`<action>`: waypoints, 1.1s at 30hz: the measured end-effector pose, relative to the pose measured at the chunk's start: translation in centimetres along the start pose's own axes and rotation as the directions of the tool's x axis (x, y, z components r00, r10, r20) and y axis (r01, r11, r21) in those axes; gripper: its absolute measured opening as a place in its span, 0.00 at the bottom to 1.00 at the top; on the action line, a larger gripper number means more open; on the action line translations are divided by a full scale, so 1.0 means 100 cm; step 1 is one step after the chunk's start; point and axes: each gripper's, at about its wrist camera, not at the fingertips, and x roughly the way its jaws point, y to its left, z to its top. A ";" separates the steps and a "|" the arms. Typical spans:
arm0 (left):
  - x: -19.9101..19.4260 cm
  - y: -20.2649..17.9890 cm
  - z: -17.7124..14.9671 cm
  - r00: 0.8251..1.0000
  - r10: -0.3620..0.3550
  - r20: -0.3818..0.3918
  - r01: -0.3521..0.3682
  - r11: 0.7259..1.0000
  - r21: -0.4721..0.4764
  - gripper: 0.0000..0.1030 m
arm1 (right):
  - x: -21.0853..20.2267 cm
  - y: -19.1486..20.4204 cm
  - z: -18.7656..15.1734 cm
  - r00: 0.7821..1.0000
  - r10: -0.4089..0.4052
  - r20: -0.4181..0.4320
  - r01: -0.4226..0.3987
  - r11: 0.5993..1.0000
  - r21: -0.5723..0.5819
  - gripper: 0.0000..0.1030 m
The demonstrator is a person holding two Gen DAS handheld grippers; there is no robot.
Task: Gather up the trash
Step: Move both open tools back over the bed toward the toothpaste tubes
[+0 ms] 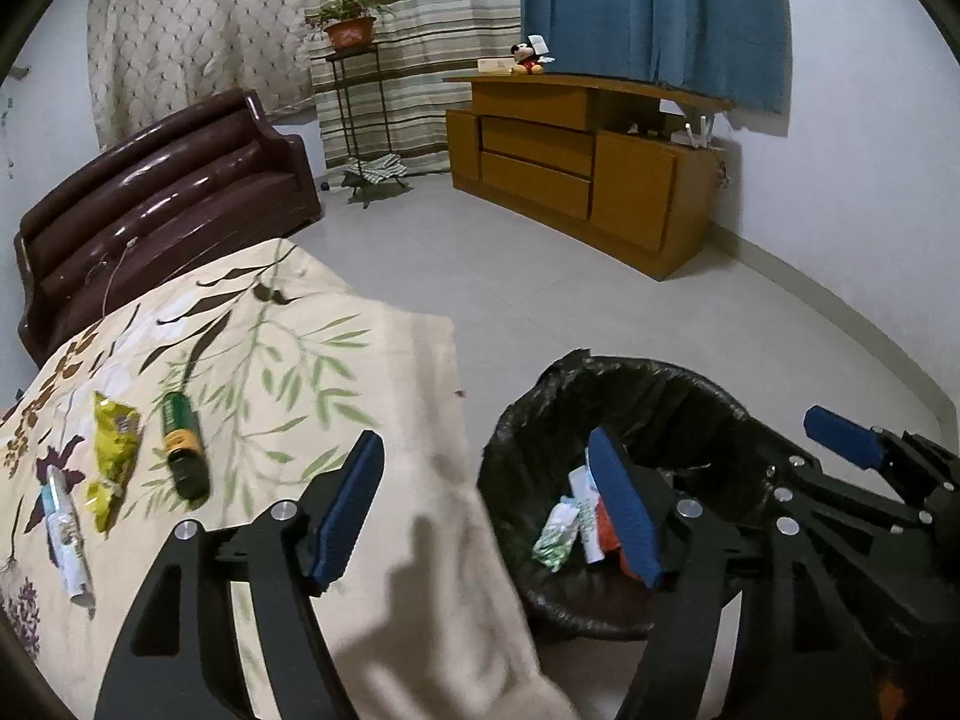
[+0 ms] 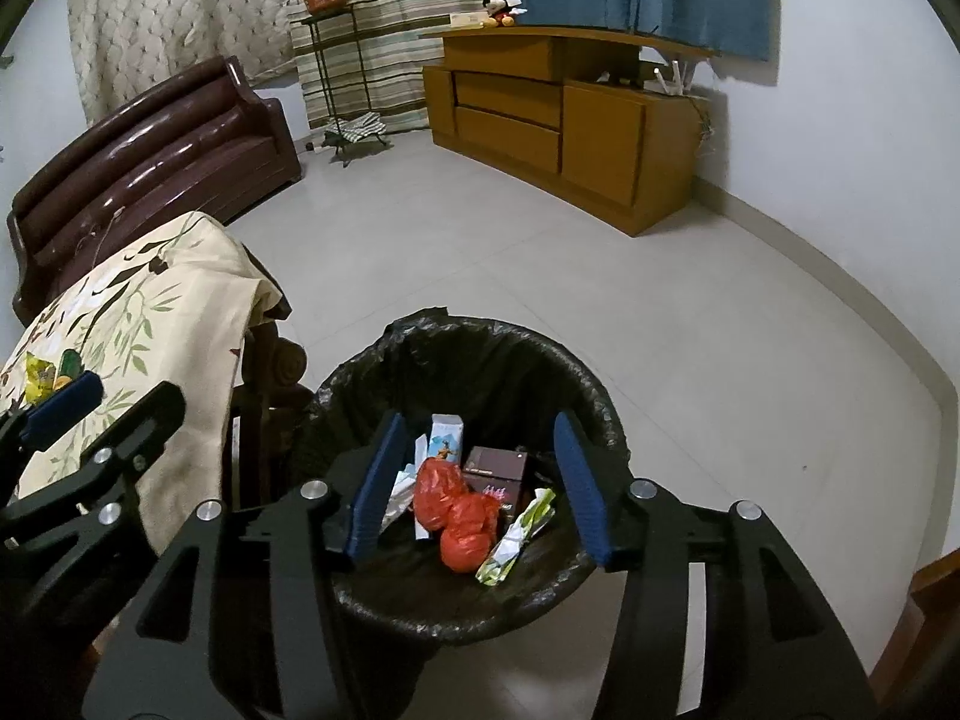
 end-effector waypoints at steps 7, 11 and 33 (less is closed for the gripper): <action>-0.018 0.037 -0.016 0.999 0.037 -0.014 -0.038 0.998 -0.058 0.67 | -0.004 0.024 -0.005 0.999 0.039 -0.011 -0.040 0.999 -0.035 0.53; -0.030 0.063 -0.026 0.997 0.069 -0.023 -0.071 0.993 -0.099 0.67 | -0.008 0.047 -0.008 0.997 0.071 -0.015 -0.072 0.995 -0.070 0.53; -0.079 0.230 -0.082 0.941 0.315 -0.119 -0.337 0.870 -0.359 0.68 | -0.029 0.179 -0.018 0.974 0.222 -0.047 -0.226 0.941 -0.253 0.53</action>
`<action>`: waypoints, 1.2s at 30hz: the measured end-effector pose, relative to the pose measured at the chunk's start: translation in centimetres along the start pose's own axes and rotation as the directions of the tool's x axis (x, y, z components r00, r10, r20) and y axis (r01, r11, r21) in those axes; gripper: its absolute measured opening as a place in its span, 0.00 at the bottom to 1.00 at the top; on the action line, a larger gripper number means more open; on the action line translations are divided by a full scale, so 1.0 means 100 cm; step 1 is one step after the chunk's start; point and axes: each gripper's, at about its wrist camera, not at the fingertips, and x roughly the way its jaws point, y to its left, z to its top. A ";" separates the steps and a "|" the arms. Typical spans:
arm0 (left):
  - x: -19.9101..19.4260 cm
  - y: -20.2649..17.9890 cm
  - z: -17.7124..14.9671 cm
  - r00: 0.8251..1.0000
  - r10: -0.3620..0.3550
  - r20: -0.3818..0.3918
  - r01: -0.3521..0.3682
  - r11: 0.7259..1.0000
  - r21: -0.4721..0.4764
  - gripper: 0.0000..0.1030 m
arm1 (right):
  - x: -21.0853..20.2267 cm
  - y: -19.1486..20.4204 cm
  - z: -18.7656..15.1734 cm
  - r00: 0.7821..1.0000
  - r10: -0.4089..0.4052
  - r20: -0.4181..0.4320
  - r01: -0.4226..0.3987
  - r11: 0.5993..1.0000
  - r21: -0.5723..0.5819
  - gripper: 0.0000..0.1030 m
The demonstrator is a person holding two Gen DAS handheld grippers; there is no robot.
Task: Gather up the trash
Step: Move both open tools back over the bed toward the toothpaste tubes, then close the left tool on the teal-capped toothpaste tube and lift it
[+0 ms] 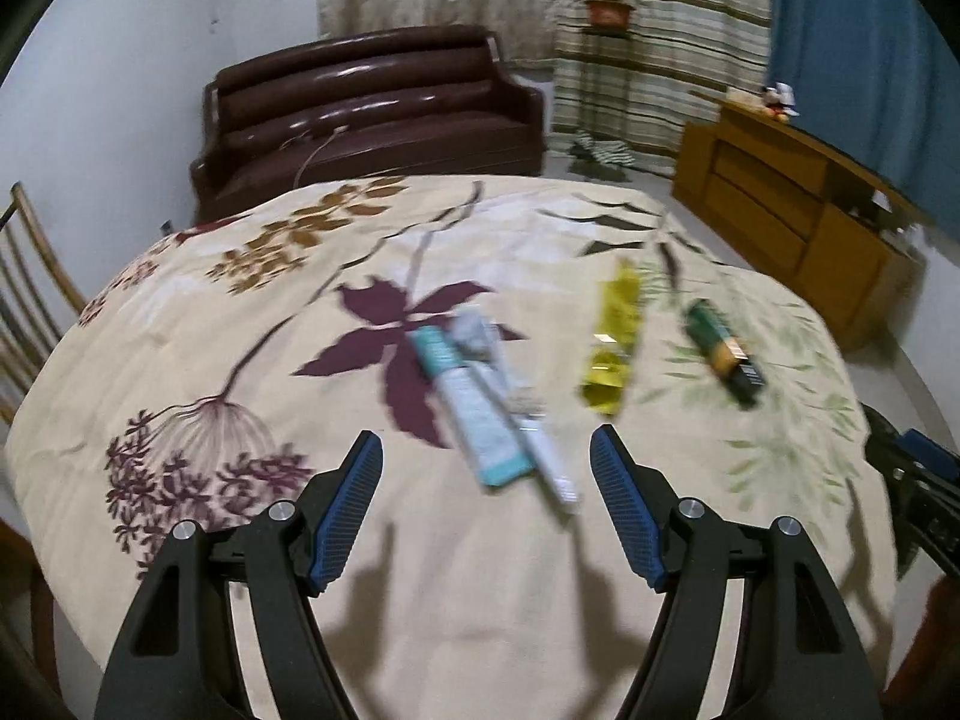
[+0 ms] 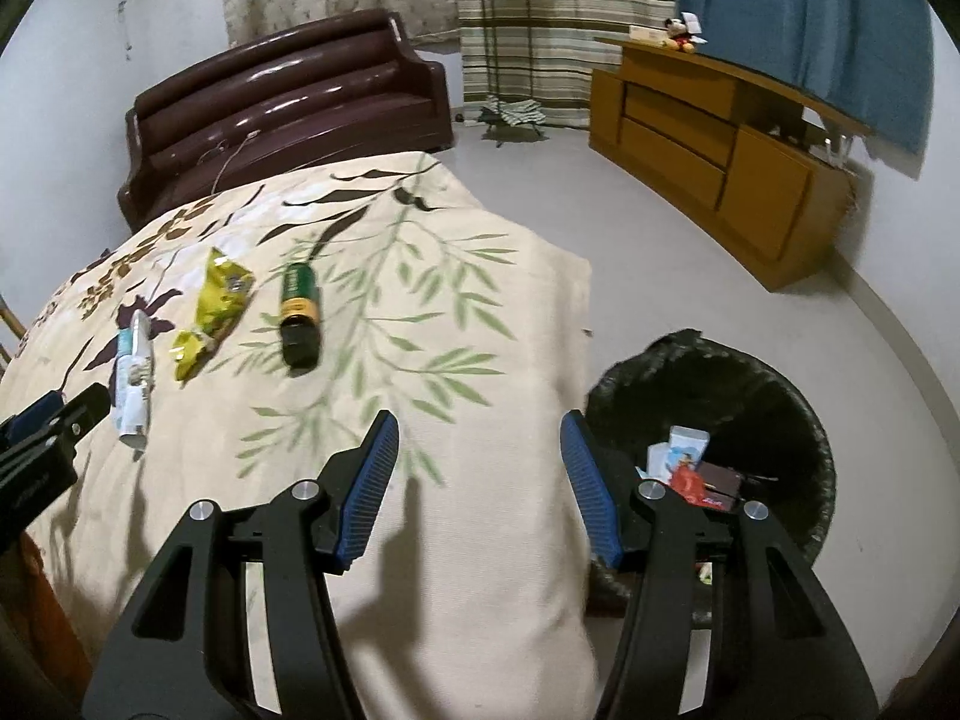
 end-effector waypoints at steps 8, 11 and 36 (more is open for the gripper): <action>0.025 0.020 0.007 0.998 0.042 -0.048 -0.042 0.999 -0.018 0.68 | 0.006 0.022 -0.001 1.000 0.022 -0.015 -0.022 0.999 -0.027 0.53; 0.034 0.024 0.009 0.996 0.033 -0.079 -0.036 0.999 -0.033 0.68 | 0.009 0.024 0.000 0.999 0.026 -0.021 -0.027 0.999 -0.033 0.53; 0.056 0.021 0.017 0.988 0.042 -0.146 -0.044 0.999 -0.010 0.69 | 0.020 0.028 -0.004 0.998 0.047 -0.041 -0.048 0.999 -0.025 0.53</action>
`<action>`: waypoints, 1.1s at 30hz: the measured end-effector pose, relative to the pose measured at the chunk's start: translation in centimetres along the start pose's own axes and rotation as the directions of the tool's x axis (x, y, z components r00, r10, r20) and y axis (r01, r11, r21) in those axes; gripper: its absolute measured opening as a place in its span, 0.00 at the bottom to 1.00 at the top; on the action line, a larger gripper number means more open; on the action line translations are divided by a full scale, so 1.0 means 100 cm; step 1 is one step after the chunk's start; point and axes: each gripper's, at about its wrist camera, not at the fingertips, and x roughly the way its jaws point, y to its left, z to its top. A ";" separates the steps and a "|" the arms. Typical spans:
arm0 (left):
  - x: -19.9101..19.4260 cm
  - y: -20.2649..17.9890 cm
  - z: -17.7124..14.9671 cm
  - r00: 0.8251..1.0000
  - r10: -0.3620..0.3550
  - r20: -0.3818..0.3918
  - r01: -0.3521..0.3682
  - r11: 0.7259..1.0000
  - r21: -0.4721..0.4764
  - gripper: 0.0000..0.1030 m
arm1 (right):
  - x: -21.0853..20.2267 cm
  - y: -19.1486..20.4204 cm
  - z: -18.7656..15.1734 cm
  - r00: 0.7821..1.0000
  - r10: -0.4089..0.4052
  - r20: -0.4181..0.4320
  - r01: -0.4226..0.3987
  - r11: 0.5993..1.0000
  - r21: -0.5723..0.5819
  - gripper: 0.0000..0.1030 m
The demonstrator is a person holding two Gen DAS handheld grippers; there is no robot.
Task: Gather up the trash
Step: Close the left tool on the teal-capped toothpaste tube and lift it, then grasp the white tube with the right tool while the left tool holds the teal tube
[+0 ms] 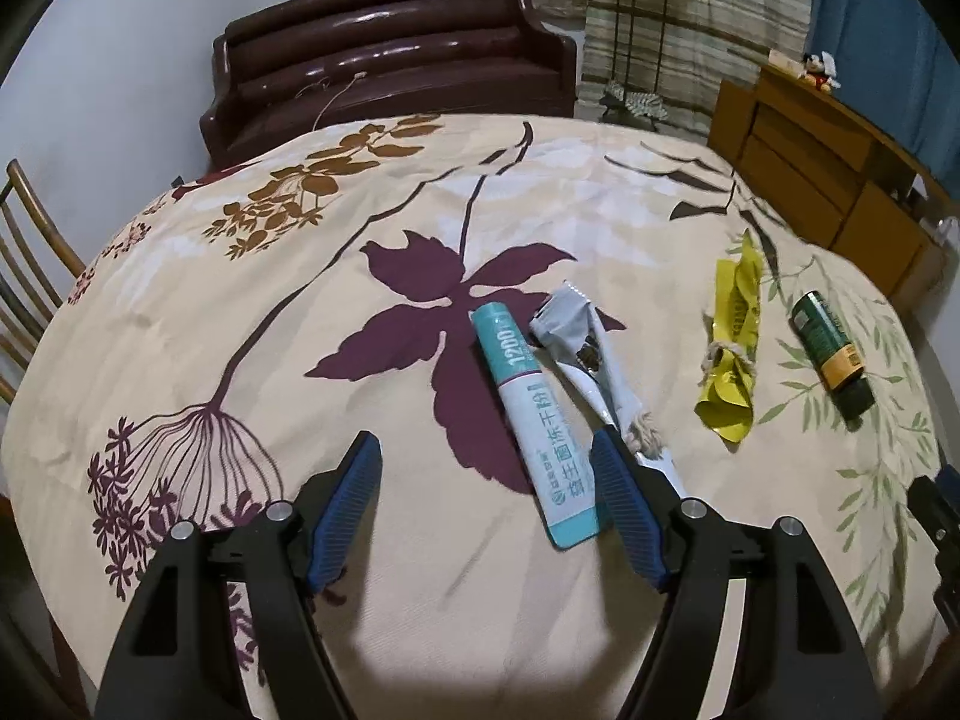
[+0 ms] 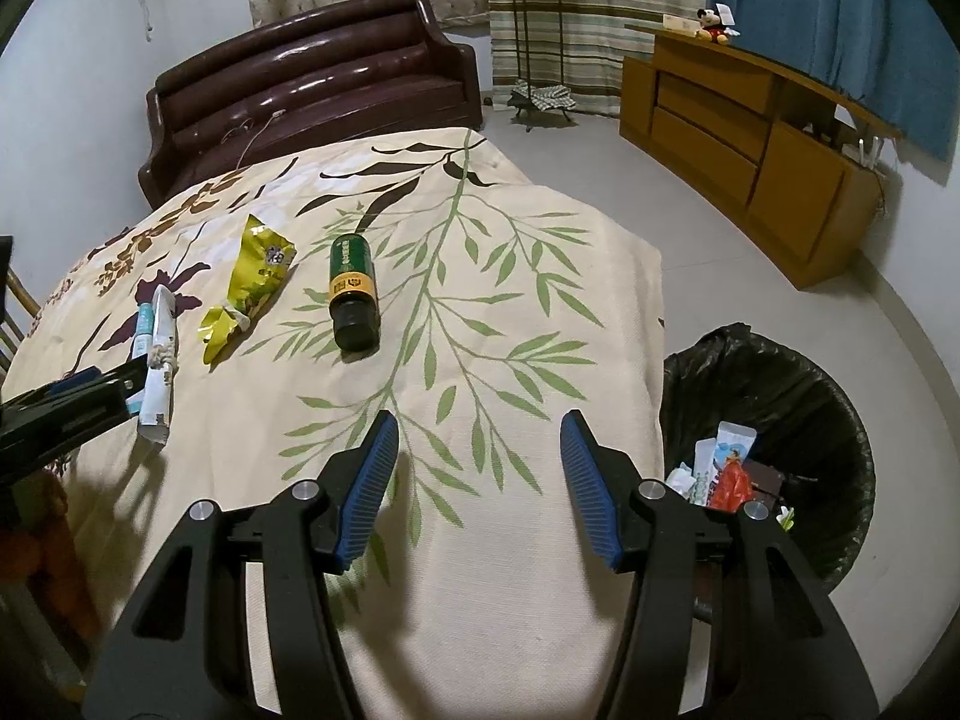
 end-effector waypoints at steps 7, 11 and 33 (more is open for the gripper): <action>0.001 0.005 -0.001 1.000 -0.022 0.003 0.022 1.000 -0.004 0.63 | 0.001 0.000 0.000 1.000 0.004 0.002 -0.004 1.000 -0.005 0.53; -0.004 0.005 -0.004 0.998 -0.050 0.027 0.049 0.998 0.026 0.30 | 0.001 0.001 0.000 1.000 0.003 0.001 -0.003 1.000 -0.005 0.53; -0.040 0.041 -0.015 0.988 -0.072 0.135 0.066 0.997 0.051 0.20 | 0.000 0.046 0.008 1.000 0.027 0.008 -0.026 0.995 -0.095 0.53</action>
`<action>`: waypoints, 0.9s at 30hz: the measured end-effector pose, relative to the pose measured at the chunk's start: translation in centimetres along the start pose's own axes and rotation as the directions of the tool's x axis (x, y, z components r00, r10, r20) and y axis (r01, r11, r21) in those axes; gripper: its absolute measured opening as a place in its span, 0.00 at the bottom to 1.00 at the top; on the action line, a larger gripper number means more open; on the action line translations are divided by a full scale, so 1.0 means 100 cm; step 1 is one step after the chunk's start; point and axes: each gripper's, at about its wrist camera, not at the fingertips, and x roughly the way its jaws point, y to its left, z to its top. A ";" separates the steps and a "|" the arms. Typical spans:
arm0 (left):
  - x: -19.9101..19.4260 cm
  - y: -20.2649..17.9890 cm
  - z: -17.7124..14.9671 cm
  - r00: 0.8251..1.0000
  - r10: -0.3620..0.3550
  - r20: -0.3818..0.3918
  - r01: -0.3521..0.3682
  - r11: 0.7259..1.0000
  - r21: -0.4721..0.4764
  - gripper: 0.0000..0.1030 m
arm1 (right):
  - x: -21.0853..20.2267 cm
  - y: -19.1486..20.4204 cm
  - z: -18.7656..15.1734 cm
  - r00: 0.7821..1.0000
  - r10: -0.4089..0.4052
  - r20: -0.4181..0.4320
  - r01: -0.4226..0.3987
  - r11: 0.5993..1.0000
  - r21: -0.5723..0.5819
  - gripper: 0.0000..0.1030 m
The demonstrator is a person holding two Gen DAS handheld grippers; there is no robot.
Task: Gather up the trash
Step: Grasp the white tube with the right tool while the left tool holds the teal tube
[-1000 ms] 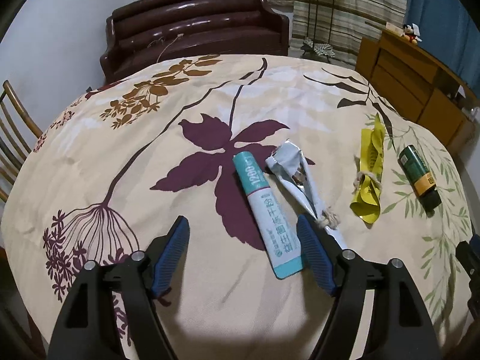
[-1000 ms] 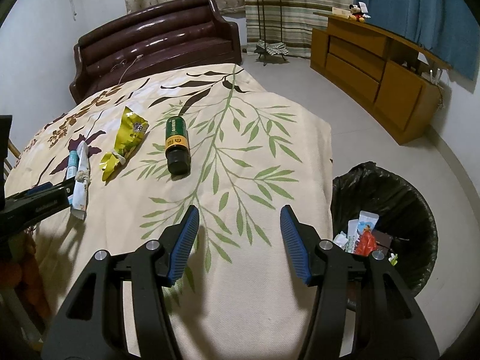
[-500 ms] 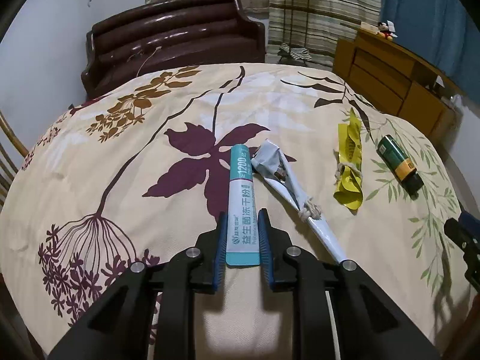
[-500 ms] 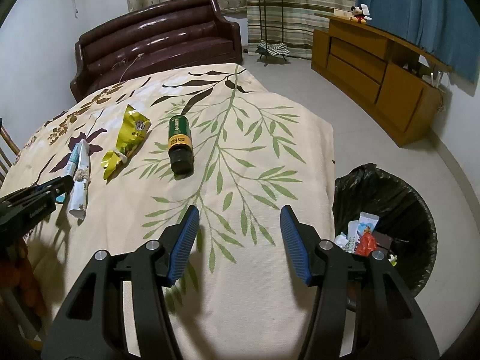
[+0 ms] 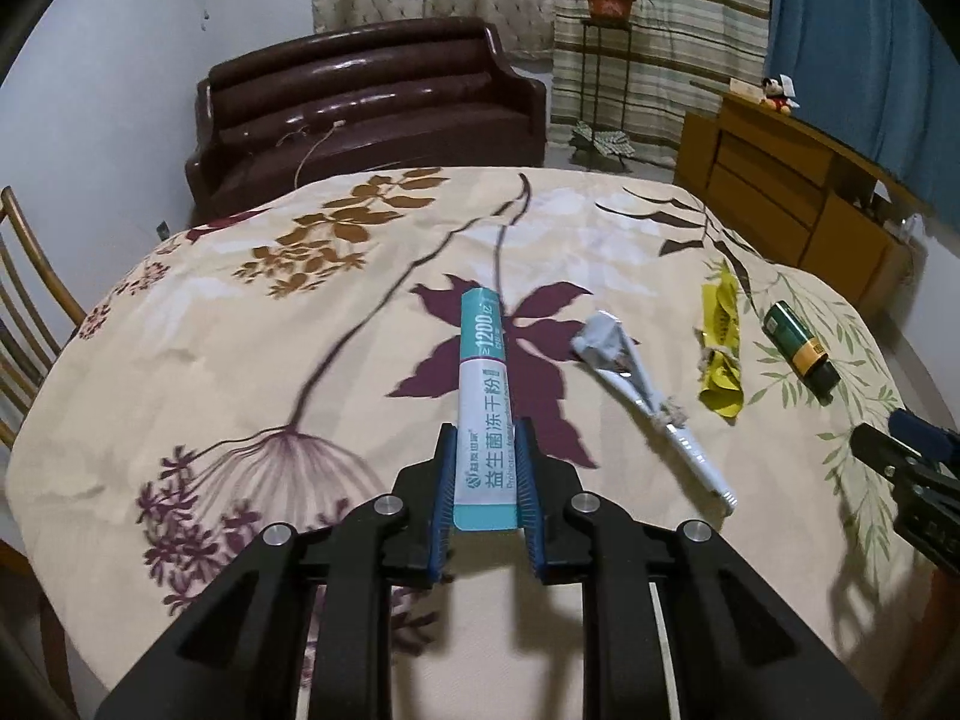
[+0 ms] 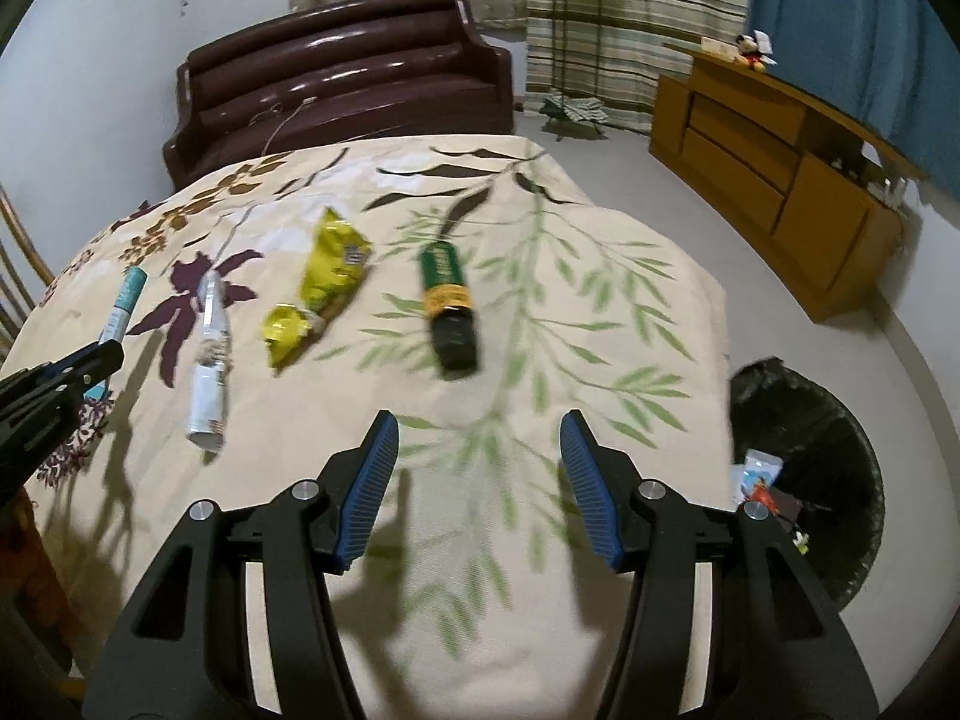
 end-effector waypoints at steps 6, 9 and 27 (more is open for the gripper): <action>-0.008 0.024 -0.007 1.000 0.021 0.011 -0.021 1.000 -0.021 0.20 | 0.006 0.040 0.007 0.999 0.050 -0.007 -0.050 0.996 -0.070 0.51; -0.008 0.037 -0.012 0.999 0.034 0.010 -0.033 0.999 -0.036 0.20 | 0.009 0.065 0.012 0.997 0.080 -0.010 -0.081 0.990 -0.113 0.45; -0.005 0.071 -0.024 0.999 0.033 -0.004 -0.033 0.996 -0.082 0.20 | 0.036 0.130 0.016 0.991 0.107 -0.083 -0.123 0.966 -0.227 0.14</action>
